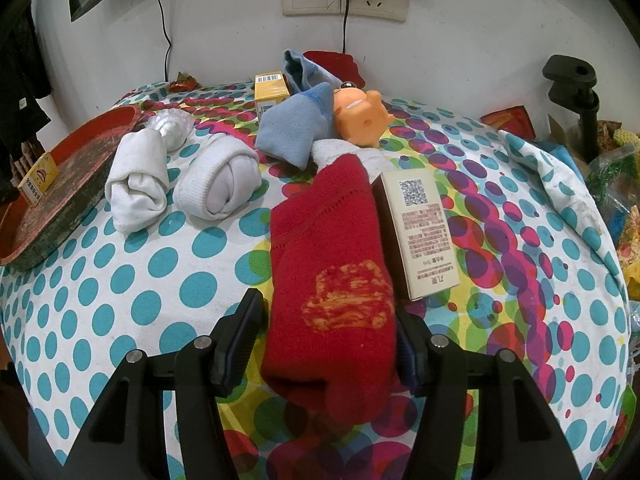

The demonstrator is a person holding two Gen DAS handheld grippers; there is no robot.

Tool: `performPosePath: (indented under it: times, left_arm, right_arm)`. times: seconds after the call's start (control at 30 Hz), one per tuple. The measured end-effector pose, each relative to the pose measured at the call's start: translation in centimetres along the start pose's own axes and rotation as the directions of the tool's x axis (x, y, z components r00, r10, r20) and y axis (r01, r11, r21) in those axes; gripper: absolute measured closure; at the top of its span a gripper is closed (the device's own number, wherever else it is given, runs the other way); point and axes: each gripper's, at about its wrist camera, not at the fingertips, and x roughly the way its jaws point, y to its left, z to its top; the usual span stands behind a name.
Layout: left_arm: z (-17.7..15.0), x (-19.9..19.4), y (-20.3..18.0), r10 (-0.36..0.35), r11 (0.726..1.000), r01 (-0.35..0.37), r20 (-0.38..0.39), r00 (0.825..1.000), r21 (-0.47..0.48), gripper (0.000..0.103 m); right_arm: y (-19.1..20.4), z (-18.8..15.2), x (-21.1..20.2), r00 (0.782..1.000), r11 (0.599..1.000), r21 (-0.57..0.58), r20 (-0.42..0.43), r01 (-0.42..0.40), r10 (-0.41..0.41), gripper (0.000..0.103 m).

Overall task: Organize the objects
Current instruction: 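Carry the red sock into the red tray and open right tool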

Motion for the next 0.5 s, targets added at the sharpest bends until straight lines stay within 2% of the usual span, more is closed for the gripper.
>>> performPosePath:
  times: [0.07,0.2,0.43,0.47,0.5]
  left_arm:
    - [-1.1,-1.4,-1.4,-0.026,1.0,0.026,0.001,1.0,0.0,0.048]
    - [-3.1,-3.1,-2.9,-0.096,0.995,0.096,0.01,0.995,-0.028,0.048]
    - [-5.9,-4.5,-3.4,-0.117,0.993,0.116,-0.007,0.993,-0.019,0.048]
    - [-6.2,-4.7,-3.1,-0.103,0.995,0.103,-0.003,0.995,-0.015,0.048]
    - [-6.3,-4.9,-2.7,-0.089,0.996,0.089,0.001,0.996,-0.018,0.048]
  right_arm:
    - [0.0,0.0,0.0,1.0,1.0,0.004,0.002,0.008,-0.008,0.049]
    - [-0.2,0.1,0.0,1.0,1.0,0.003,0.0,0.011,-0.011,0.049]
    - [-0.2,0.1,0.0,1.0,1.0,0.001,0.0,0.011,-0.011,0.05]
    - [-0.3,0.1,0.0,1.0,1.0,0.006,0.003,0.018,-0.018,0.056]
    - [-0.3,0.0,-0.1,1.0,1.0,0.013,0.004,0.02,-0.02,0.058]
